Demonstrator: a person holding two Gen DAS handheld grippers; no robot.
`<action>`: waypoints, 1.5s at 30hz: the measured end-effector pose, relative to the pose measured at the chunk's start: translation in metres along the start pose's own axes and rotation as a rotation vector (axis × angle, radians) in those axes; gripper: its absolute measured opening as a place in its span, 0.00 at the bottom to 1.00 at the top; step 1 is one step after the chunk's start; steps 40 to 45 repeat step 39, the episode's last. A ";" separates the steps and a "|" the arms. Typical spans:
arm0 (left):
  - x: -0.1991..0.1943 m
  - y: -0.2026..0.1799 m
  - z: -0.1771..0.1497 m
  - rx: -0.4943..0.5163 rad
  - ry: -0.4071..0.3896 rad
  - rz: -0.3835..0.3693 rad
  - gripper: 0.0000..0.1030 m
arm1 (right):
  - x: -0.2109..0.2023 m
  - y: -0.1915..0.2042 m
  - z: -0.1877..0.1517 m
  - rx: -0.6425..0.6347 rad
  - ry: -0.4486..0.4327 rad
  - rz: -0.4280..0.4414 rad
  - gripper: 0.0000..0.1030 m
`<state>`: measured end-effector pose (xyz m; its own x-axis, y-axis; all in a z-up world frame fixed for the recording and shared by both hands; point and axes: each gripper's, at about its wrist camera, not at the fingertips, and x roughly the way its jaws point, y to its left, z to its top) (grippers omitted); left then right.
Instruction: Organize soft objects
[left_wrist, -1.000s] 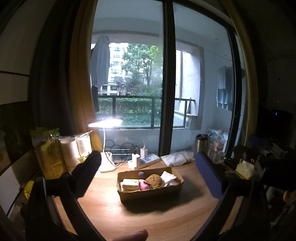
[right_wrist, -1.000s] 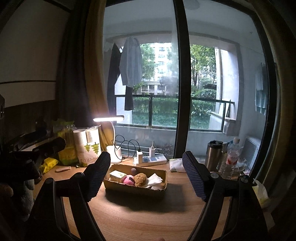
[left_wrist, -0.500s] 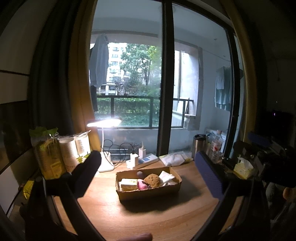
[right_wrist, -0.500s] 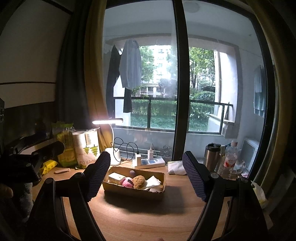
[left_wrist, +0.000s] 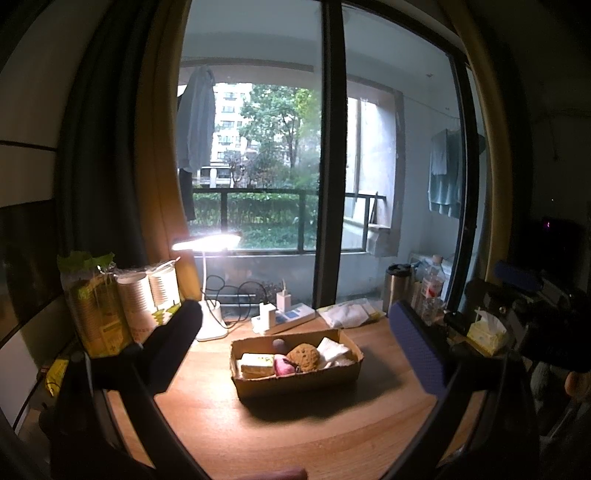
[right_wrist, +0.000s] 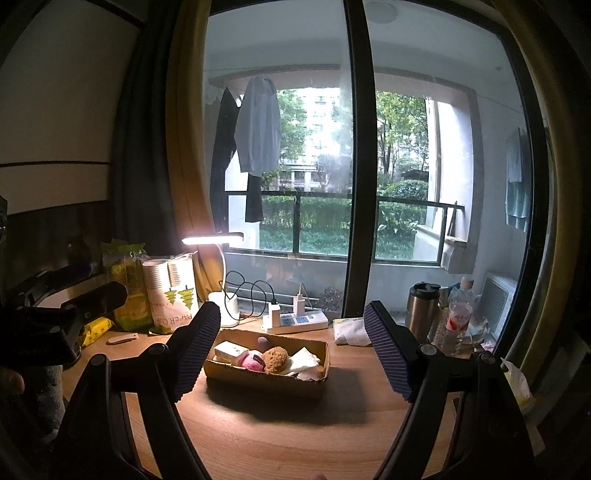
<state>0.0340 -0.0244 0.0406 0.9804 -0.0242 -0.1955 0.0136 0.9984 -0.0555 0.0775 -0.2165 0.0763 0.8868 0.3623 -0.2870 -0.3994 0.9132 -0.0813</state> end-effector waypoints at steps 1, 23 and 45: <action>0.000 0.000 0.000 0.000 0.001 0.000 0.99 | 0.000 0.000 0.000 0.000 0.000 0.000 0.80; 0.001 -0.001 -0.001 0.001 0.000 -0.006 0.99 | 0.003 -0.003 0.000 0.000 0.010 -0.005 0.80; 0.001 -0.008 -0.002 0.018 0.013 -0.019 0.99 | 0.004 -0.003 0.000 0.001 0.015 -0.003 0.80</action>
